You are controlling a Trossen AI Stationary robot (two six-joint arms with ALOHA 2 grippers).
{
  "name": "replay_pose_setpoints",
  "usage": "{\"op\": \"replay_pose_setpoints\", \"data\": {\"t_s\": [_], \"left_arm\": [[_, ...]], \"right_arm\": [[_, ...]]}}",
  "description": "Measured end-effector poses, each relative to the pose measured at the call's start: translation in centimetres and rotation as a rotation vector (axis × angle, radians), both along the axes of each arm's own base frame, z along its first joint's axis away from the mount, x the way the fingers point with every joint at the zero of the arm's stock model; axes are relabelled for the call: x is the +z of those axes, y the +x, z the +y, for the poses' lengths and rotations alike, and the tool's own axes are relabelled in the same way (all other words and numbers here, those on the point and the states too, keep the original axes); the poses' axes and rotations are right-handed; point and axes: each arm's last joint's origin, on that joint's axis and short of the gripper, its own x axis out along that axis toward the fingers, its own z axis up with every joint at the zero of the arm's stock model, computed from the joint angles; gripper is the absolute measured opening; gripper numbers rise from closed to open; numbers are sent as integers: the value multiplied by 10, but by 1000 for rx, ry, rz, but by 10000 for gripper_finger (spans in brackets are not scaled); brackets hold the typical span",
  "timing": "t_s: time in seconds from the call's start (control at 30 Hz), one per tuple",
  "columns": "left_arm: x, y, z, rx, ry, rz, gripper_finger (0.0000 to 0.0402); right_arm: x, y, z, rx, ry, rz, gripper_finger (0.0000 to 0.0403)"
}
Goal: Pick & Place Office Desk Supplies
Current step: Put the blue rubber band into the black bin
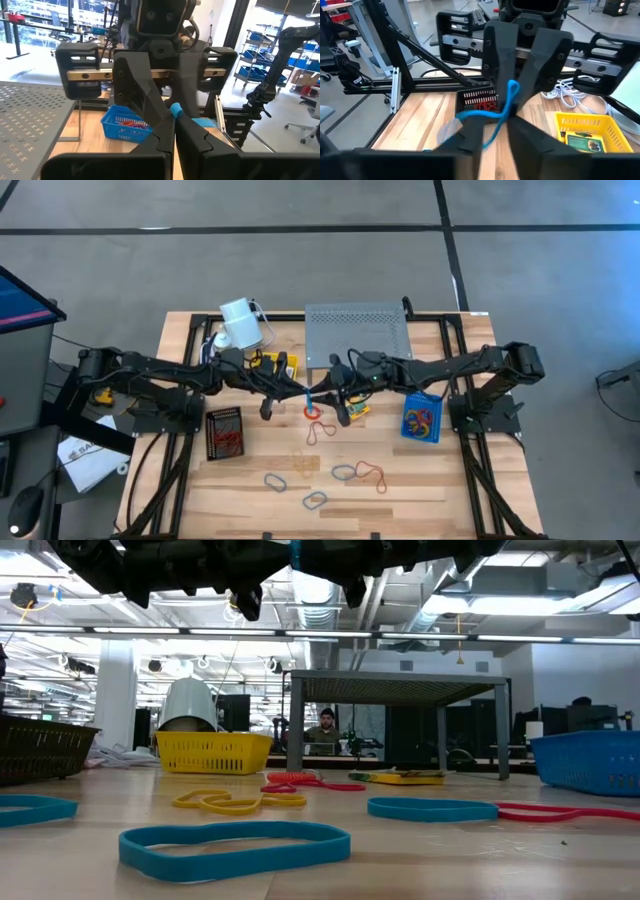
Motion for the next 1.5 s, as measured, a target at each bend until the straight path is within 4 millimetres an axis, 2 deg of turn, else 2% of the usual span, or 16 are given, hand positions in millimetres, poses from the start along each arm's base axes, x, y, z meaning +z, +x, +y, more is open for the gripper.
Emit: {"op": "replay_pose_setpoints", "data": {"t_s": [0.2, 0.27, 0.37, 0.8, 1.03, 1.2, 1.5], "left_arm": [[6, -6, 0, 9, 1, -8, 0], [5, -9, -2, -20, -3, 31, 0], [6, -14, -3, -29, -6, 62, 0], [22, -37, -17, -69, -6, 82, 0], [21, -56, -19, -52, -49, 209, 0], [26, -80, -21, -21, -105, 278, 0], [30, -131, -30, -74, -161, 376, 0]], "right_arm": [[2, 0, 0, -11, 48, -5, 204], [7, 1, -1, -35, 44, -36, 228], [10, 0, -5, -64, 46, -55, 242], [7, 0, -13, -75, 51, -43, 216], [5, 0, -14, -77, 50, -34, 205], [4, 0, -15, -78, 50, -26, 200], [4, 0, -18, -88, 51, -20, 192]]}}
